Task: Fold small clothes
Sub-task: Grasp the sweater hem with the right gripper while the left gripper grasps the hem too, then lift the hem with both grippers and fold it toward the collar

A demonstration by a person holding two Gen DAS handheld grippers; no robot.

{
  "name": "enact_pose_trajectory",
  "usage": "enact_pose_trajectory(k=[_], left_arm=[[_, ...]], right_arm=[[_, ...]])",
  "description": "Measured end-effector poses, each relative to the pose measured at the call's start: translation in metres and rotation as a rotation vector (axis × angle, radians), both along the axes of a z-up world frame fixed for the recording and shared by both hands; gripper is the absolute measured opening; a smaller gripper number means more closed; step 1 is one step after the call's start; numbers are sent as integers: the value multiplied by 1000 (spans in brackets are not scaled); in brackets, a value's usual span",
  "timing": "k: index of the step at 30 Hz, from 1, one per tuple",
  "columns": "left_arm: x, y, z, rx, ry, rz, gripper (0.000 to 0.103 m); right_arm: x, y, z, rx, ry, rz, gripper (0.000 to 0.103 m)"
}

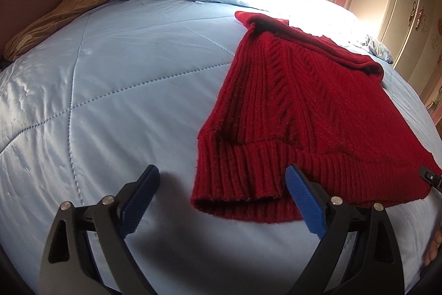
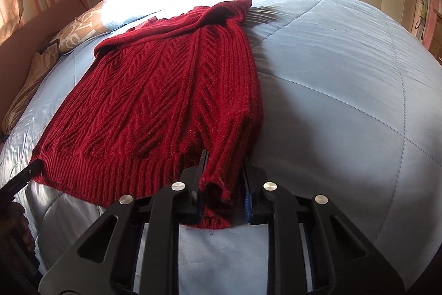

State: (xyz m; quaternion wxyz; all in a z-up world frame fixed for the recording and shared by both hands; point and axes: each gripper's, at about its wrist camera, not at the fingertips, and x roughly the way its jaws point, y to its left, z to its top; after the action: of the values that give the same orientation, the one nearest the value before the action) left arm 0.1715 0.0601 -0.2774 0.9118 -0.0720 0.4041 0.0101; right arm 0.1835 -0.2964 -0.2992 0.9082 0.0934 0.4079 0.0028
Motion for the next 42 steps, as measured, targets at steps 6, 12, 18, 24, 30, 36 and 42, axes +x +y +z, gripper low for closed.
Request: enact_pose_trajectory(k=[6, 12, 18, 24, 30, 36, 42], left_arm=[[5, -6, -1, -40, -12, -28, 94], [7, -18, 0, -54, -24, -51, 76], [5, -16, 2, -114, -43, -42, 35], [4, -16, 9, -130, -57, -32, 19], [0, -15, 14, -130, -66, -28, 15], [-13, -14, 22, -106, -62, -11, 15], [-33, -15, 31, -56, -36, -16, 14]], right_arm=[[-1, -1, 0, 7, -2, 7, 17], [-1, 0, 2, 2, -3, 7, 18], [-2, 0, 2, 7, -8, 8, 18], [-4, 1, 6, 10, -25, 18, 10], [-8, -4, 12, 24, -44, 25, 7], [-21, -15, 14, 50, -38, 7, 6], [-43, -14, 19, 31, -22, 8, 6]])
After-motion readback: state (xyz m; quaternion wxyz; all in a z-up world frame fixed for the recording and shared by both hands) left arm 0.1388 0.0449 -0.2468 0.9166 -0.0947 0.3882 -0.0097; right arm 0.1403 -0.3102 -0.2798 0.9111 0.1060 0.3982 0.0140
